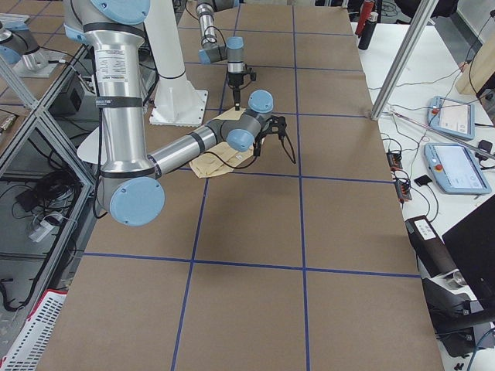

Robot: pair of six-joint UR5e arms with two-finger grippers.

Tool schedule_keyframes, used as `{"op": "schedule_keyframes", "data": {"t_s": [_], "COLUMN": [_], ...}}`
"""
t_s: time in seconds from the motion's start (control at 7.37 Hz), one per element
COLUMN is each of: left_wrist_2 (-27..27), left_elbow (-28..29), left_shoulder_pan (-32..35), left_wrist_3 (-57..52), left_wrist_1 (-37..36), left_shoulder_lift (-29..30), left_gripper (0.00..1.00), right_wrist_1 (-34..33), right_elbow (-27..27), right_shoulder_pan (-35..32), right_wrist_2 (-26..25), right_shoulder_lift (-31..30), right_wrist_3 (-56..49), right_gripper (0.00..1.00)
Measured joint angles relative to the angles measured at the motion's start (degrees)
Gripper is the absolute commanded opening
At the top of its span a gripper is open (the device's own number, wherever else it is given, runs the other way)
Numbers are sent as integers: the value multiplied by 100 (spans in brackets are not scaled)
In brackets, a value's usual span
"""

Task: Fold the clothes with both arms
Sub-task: 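Lower the left gripper to the shirt's nearest corner and grasp it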

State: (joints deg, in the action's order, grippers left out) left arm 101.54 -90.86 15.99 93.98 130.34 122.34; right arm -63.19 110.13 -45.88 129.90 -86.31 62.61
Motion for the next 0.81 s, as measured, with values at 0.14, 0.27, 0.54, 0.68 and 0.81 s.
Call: {"op": "schedule_keyframes", "data": {"t_s": [0.14, 0.27, 0.54, 0.68, 0.81], "left_wrist_2": [0, 4, 8, 15, 63], "left_elbow": [0, -8, -47, -82, -158], "left_shoulder_pan": [-10, -13, -16, -15, -12], "left_wrist_3": [2, 9, 8, 9, 18], "left_wrist_1": [0, -2, -6, -5, -15], "left_shoulder_lift": [0, -2, -6, -3, -9], "left_gripper": [42, 27, 0, 0, 0], "right_wrist_1": [0, 0, 0, 0, 0], "right_elbow": [-7, -12, -17, -18, -20], "right_shoulder_pan": [-7, -12, -20, -23, -28], "right_wrist_2": [0, 0, 2, 6, 8], "right_shoulder_lift": [0, 0, 0, -2, -9], "right_wrist_3": [-2, -3, -3, -3, -3], "right_gripper": [100, 100, 100, 100, 100]}}
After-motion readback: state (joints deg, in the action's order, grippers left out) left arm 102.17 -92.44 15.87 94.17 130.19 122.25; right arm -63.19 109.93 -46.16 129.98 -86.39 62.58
